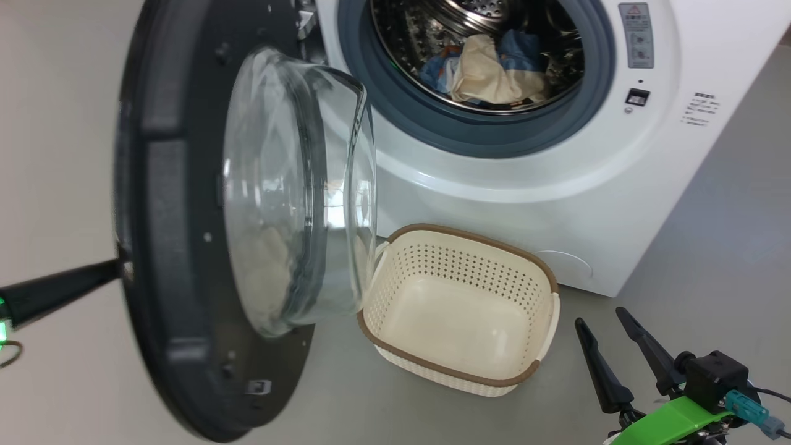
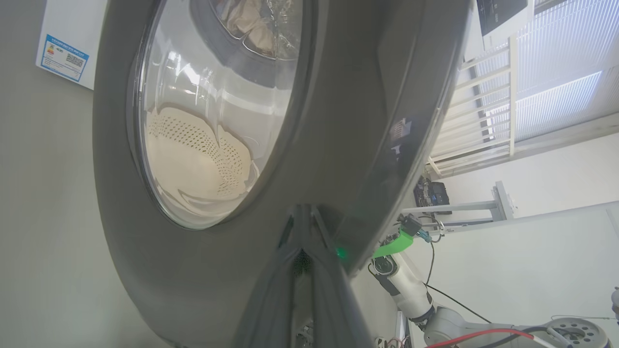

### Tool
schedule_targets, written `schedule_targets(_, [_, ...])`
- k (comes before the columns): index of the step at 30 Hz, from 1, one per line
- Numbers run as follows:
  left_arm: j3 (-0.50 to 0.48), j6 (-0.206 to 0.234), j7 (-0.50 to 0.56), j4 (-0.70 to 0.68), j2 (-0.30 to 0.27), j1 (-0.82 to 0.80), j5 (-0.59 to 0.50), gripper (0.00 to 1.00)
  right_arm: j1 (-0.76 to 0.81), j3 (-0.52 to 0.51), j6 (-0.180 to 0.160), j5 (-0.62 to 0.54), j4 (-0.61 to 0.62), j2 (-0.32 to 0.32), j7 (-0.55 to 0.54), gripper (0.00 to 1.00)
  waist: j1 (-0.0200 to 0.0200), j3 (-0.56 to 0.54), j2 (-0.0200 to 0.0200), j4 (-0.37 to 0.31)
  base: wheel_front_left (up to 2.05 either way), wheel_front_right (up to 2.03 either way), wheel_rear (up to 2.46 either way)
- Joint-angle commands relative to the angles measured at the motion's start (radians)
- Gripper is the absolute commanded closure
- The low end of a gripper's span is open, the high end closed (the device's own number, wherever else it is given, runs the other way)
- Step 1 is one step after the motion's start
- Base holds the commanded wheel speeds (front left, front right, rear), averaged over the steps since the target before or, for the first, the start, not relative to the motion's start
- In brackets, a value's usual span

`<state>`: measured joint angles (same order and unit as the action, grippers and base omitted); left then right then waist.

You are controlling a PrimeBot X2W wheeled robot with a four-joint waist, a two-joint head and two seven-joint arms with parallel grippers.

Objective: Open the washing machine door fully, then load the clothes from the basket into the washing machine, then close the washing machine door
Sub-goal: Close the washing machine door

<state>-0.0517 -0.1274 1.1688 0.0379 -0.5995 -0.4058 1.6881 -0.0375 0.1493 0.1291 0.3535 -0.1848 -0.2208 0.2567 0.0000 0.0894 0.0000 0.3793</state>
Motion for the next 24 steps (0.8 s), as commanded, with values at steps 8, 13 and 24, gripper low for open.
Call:
schedule_targets(8, [0.013,-0.003,0.032,-0.114,0.041,-0.046,-0.019,1.00,-0.001,-0.001,0.002,-0.013,0.028,0.007,0.005,0.00,0.0000,0.005,0.0000,-0.067,0.00,0.00,0.00])
schedule_targets(13, [0.040,-0.003,0.030,-0.129,0.091,-0.079,-0.042,1.00,-0.003,-0.010,0.002,-0.014,0.031,0.019,0.005,0.00,0.0000,0.010,0.0000,-0.123,0.00,0.00,0.00])
schedule_targets(24, [0.059,-0.003,-0.024,-0.127,0.189,-0.165,-0.094,1.00,-0.017,-0.028,0.002,-0.017,0.040,0.041,0.005,0.00,0.0000,0.036,0.0000,-0.269,0.00,0.00,0.00])
